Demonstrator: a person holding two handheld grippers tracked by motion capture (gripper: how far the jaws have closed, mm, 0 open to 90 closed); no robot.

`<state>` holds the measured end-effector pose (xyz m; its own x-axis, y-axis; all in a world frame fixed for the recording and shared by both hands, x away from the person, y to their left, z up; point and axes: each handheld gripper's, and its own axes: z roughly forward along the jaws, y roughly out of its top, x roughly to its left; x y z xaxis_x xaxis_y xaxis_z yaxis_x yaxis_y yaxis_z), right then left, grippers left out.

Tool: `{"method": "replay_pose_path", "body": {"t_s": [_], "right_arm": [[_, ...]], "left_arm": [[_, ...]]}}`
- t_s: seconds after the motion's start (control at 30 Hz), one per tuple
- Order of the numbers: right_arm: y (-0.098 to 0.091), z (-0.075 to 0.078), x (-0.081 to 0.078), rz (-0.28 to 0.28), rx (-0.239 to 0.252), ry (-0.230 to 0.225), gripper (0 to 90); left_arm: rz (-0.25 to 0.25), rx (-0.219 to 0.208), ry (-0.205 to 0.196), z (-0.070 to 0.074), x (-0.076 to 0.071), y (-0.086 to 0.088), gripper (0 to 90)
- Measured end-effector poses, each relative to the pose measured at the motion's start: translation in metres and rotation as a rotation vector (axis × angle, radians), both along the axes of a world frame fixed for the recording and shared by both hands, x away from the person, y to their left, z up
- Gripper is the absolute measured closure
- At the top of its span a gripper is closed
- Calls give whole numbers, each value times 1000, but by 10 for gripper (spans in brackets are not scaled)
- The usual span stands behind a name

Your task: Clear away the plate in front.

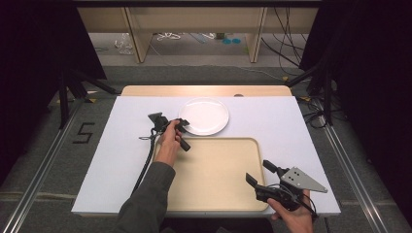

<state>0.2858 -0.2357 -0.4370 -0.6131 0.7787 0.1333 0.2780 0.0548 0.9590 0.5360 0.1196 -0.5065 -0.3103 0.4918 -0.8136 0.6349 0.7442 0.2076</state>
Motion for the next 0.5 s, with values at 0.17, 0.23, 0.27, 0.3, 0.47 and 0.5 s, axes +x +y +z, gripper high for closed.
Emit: {"method": "replay_pose_path", "body": {"t_s": [0.17,0.23,0.27,0.3,0.47,0.5], "right_arm": [[0,0,0,-6,-10,3,245],[0,0,0,-6,-9,0,245],[0,0,0,-6,-3,-5,245],[0,0,0,-6,-5,-4,245],[1,0,0,0,3,-6,247],[0,-1,1,-5,-5,-11,247]], "left_arm": [[18,1,-15,-3,0,0,756],[17,-6,-17,-4,-1,0,777],[22,-6,-18,-5,-1,1,777],[25,-7,-16,-5,-1,1,795],[24,-22,-16,-7,-2,3,831],[32,-32,-19,-8,-3,3,834]]}}
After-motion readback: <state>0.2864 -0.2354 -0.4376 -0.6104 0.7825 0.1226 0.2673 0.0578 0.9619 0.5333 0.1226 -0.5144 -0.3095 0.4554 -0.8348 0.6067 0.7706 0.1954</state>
